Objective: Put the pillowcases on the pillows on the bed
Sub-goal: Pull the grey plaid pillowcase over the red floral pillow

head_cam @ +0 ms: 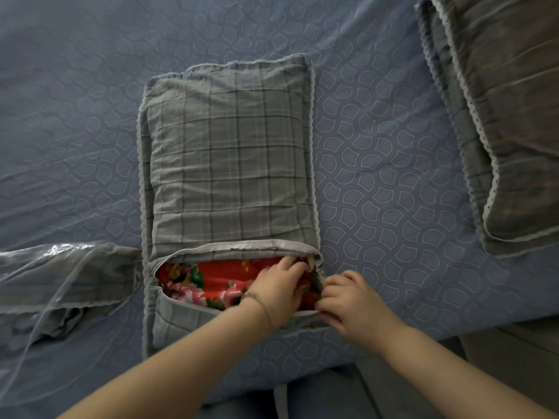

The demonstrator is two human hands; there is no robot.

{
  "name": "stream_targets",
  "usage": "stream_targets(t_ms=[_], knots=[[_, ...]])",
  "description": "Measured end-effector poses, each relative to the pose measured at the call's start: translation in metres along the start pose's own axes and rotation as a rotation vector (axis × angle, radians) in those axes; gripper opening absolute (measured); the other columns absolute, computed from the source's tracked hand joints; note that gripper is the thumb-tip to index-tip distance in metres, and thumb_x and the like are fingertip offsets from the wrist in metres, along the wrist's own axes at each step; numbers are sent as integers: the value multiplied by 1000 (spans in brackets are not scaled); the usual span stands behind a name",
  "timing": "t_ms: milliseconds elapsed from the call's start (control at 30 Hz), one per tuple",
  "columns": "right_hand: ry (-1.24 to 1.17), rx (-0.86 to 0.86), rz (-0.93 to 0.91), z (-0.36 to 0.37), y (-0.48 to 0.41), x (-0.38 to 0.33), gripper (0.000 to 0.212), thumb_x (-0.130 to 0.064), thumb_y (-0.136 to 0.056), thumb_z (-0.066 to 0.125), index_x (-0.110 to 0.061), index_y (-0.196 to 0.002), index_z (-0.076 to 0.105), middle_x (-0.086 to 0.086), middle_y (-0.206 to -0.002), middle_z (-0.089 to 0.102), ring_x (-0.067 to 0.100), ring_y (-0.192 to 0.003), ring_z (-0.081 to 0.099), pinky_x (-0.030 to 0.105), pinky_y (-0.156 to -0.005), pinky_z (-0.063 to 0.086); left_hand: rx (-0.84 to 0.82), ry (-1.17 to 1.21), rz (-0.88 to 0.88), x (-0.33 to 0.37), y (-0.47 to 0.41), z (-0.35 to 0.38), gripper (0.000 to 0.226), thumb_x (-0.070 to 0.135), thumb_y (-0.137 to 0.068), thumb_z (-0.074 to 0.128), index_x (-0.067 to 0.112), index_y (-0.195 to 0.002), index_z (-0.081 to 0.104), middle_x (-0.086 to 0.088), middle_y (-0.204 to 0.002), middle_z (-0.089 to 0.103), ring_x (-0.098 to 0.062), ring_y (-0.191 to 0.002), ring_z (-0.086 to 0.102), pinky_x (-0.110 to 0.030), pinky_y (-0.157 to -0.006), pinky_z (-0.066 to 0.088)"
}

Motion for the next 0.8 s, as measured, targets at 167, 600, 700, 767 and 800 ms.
stream_targets(t_ms=[167,600,700,767,800], knots=[[-34,31,-28,3,4,0,28,-41,-77,47,-28,-67,69,-16,-69,62,6,-88,45,24,-80,31,1,-161,250,11,15,-1,21,28,-83,51,19,-85,69,-2,-92,61,-21,-77,60,-30,-59,50],[41,-59,-178,8,5,-2,25,-37,-72,46,-31,-60,67,-18,-62,59,5,-80,51,27,-82,31,-613,136,-51,11,7,32,30,13,-94,47,0,-119,56,-18,-124,56,-29,-116,51,-29,-96,37],[78,-70,-169,16,10,2,15,-32,-66,54,-31,-55,65,-18,-58,57,5,-71,58,27,-81,31,-712,210,-47,12,13,34,40,10,-99,37,-4,-136,37,-19,-144,37,-25,-134,34,-22,-106,22],[75,-22,-53,17,11,11,21,-35,-68,49,-31,-56,66,-18,-57,58,6,-66,60,26,-78,29,-581,166,9,15,18,27,47,29,-98,39,4,-138,38,-12,-145,38,-23,-135,34,-25,-107,25],[73,14,8,15,7,14,25,-37,-71,45,-30,-57,65,-17,-56,57,7,-63,60,26,-76,29,-544,126,28,14,21,23,47,36,-95,44,9,-134,44,-11,-138,47,-25,-129,41,-28,-103,31]])
Point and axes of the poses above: each hand's wrist, its own y-axis away from the middle knuckle, its own z-axis out of the palm, x = y × z, the point moved 1 cm from there along -y, towards the middle knuckle
